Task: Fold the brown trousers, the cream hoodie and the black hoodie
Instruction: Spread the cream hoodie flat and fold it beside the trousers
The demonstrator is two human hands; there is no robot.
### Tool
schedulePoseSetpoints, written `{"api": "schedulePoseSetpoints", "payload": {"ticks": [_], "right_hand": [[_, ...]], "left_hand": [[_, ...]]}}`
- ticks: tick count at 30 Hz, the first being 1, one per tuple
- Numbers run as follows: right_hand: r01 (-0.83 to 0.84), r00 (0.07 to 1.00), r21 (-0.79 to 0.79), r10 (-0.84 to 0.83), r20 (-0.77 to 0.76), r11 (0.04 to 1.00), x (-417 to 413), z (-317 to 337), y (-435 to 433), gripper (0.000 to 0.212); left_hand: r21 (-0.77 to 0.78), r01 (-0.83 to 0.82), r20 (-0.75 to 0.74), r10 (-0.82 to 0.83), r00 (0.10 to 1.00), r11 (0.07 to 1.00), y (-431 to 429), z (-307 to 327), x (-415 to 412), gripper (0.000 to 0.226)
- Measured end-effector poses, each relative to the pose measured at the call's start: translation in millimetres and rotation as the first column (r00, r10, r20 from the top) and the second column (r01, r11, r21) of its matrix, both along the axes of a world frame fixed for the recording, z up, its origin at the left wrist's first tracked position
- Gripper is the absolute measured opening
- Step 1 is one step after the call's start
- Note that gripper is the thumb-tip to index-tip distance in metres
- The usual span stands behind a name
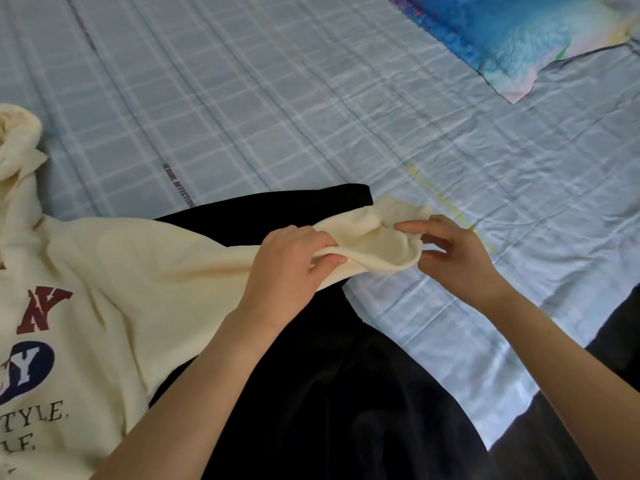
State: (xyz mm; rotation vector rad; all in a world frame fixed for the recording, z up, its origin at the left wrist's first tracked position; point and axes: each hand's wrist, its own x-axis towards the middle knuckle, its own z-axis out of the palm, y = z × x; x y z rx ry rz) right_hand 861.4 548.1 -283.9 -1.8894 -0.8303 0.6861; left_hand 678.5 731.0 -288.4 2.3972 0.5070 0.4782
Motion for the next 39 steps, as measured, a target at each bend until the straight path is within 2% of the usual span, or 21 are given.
{"api": "schedulePoseSetpoints", "payload": {"ticks": [2, 3, 5, 7, 9, 11, 14, 17, 19, 20, 21, 22, 24, 25, 28, 30, 32, 33, 35, 37, 39], "right_hand": [[-0.023, 0.993, 0.032, 0.027, -0.115, 0.999, 2, 3, -7, 0.062], [-0.025, 0.993, 0.028, 0.028, -0.117, 0.999, 2, 4, -9, 0.057], [-0.009, 0.996, -0.073, 0.015, 0.086, 0.997, 1, 3, -9, 0.043], [0.047, 0.945, -0.171, 0.012, 0.327, 0.984, 3, 5, -8, 0.033], [0.108, 0.94, -0.131, -0.059, 0.336, 0.985, 10, 17, -8, 0.017], [0.1, 0.979, -0.062, -0.087, 0.184, 0.993, 22, 35, -8, 0.007], [0.03, 0.999, 0.004, -0.03, 0.029, 1.0, 40, 59, 1, 0.026], [0.161, 0.986, 0.027, -0.159, -0.049, 0.987, 47, 59, 21, 0.038], [0.25, 0.91, 0.01, -0.232, -0.344, 0.968, 42, 45, 26, 0.039], [0.261, 0.817, 0.003, -0.22, -0.533, 0.965, 37, 32, 25, 0.043], [0.249, 0.726, -0.007, -0.191, -0.661, 0.968, 28, 20, 22, 0.044], [0.216, 0.696, -0.04, -0.183, -0.695, 0.976, 18, 8, 18, 0.044], [0.237, 0.765, -0.109, -0.255, -0.592, 0.965, 0, -13, 11, 0.031], [0.312, 0.796, -0.112, -0.324, -0.512, 0.944, -5, -18, 10, 0.022], [0.514, 0.837, 0.071, -0.482, -0.258, 0.855, 12, -2, 6, 0.015], [0.48, 0.874, 0.224, -0.485, -0.04, 0.848, 37, 27, -1, 0.015], [0.499, 0.844, 0.251, -0.531, 0.078, 0.83, 56, 38, -6, 0.014], [0.533, 0.814, 0.206, -0.563, 0.139, 0.821, 62, 33, -6, 0.02], [0.579, 0.788, 0.012, -0.562, 0.252, 0.816, 60, 12, -4, 0.034], [0.569, 0.812, -0.186, -0.512, 0.279, 0.801, 49, -11, 2, 0.033], [0.579, 0.805, -0.311, -0.467, 0.367, 0.754, 32, -24, 13, 0.02]], "left_hand": [[-0.089, -0.04, -0.011, 0.039, 0.999, 0.995, 0, -4, -2, 0.012], [-0.11, -0.044, -0.019, 0.043, 0.999, 0.993, 0, -5, -2, 0.013], [-0.123, -0.031, -0.028, 0.028, 0.999, 0.992, 2, -7, -2, 0.014], [-0.166, -0.042, -0.008, 0.041, 0.999, 0.985, 5, -5, 0, 0.012], [-0.232, -0.075, 0.036, 0.086, 0.996, 0.97, 11, 1, 1, 0.014], [-0.277, -0.094, 0.077, 0.12, 0.99, 0.956, 19, 13, 6, 0.015], [-0.293, -0.105, 0.108, 0.142, 0.984, 0.95, 36, 28, 22, 0.017], [-0.256, -0.108, 0.058, 0.127, 0.99, 0.961, 52, 26, 38, 0.022], [-0.24, -0.149, -0.008, 0.151, 0.988, 0.959, 57, 12, 44, 0.025], [-0.249, -0.185, -0.033, 0.182, 0.983, 0.951, 58, 2, 45, 0.026], [-0.268, -0.225, -0.052, 0.219, 0.974, 0.937, 58, -6, 44, 0.027], [-0.289, -0.257, -0.068, 0.248, 0.966, 0.922, 58, -12, 43, 0.028], [-0.289, -0.271, -0.09, 0.255, 0.963, 0.918, 55, -18, 40, 0.027], [-0.275, -0.258, -0.088, 0.243, 0.966, 0.926, 54, -17, 40, 0.025], [-0.206, -0.237, 0.008, 0.244, 0.97, 0.949, 56, 6, 48, 0.026], [-0.128, -0.257, 0.123, 0.272, 0.954, 0.958, 63, 24, 66, 0.031], [-0.053, -0.222, 0.15, 0.227, 0.962, 0.974, 62, 30, 87, 0.032], [-0.021, -0.169, 0.094, 0.171, 0.981, 0.985, 58, 26, 96, 0.03], [0.049, -0.043, -0.176, 0.051, 0.983, 0.998, 44, 11, 108, 0.024], [0.107, 0.05, -0.391, -0.004, 0.92, 0.993, 30, -4, 99, 0.043], [0.203, 0.027, -0.33, 0.043, 0.943, 0.979, 27, -7, 68, 0.054]]}}
